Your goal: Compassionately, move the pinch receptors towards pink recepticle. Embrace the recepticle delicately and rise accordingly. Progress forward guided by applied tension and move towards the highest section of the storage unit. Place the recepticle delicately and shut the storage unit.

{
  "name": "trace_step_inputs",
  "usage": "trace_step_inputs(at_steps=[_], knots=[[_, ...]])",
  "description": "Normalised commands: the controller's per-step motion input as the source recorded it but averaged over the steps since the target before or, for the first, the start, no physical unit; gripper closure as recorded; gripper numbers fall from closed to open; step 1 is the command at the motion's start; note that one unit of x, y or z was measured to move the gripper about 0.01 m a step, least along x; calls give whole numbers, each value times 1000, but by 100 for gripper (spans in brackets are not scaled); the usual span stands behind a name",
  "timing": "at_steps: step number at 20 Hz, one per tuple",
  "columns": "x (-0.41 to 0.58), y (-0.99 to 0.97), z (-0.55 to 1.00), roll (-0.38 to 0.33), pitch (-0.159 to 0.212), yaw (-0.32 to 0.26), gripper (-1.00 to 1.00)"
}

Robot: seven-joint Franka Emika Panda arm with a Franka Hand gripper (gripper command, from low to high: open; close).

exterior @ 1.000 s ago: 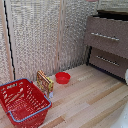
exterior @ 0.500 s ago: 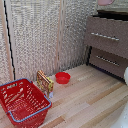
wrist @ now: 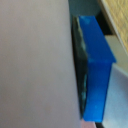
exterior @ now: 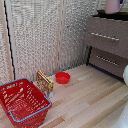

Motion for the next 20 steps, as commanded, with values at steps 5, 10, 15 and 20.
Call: trace_step_inputs(at_steps=[5,10,15,20], knots=[[-118,57,-286,0,120,9,100],[32,141,-71,-28,68,-16,-100],[250,187,316,-2,72,52,-100],[159,262,594,-3,52,134,-100]])
